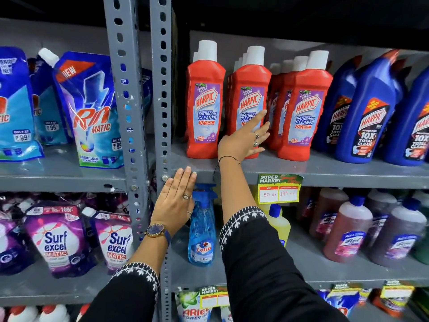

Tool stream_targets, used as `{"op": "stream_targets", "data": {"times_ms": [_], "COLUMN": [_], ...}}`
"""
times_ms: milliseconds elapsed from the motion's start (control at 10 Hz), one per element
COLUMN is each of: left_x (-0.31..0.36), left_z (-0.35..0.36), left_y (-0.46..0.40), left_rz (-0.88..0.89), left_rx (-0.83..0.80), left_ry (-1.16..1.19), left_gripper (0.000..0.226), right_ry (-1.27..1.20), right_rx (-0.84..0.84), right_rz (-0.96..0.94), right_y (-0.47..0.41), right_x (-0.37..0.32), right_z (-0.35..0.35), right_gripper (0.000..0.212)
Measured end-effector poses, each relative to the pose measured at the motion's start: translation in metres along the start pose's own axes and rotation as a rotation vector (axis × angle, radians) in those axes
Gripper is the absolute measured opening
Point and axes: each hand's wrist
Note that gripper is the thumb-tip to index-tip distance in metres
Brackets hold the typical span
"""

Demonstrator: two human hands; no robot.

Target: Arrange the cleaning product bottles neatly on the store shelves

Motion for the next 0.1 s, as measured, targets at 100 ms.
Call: {"op": "stream_targets", "data": {"times_ms": [100], "left_x": [-0.0006], "left_z": [-0.0010], "left_y": [0.0006], "left_rz": [-0.020], "left_rx": [-0.034], "left_ry": [0.035], "left_gripper": [0.078], "right_ry": [0.041], "right_rx": [0.060], "right_rz": [-0.122], "right_y": [0.0167], "right_x": [-0.0054], "right_z": [-0.0067], "right_gripper": [0.106]}}
Point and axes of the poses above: each hand's wrist, its own y-axis away from the middle knuckle, its own z-axis out of the palm, x = y × z, and after that the axes turned 10 degrees about -z, right-handed
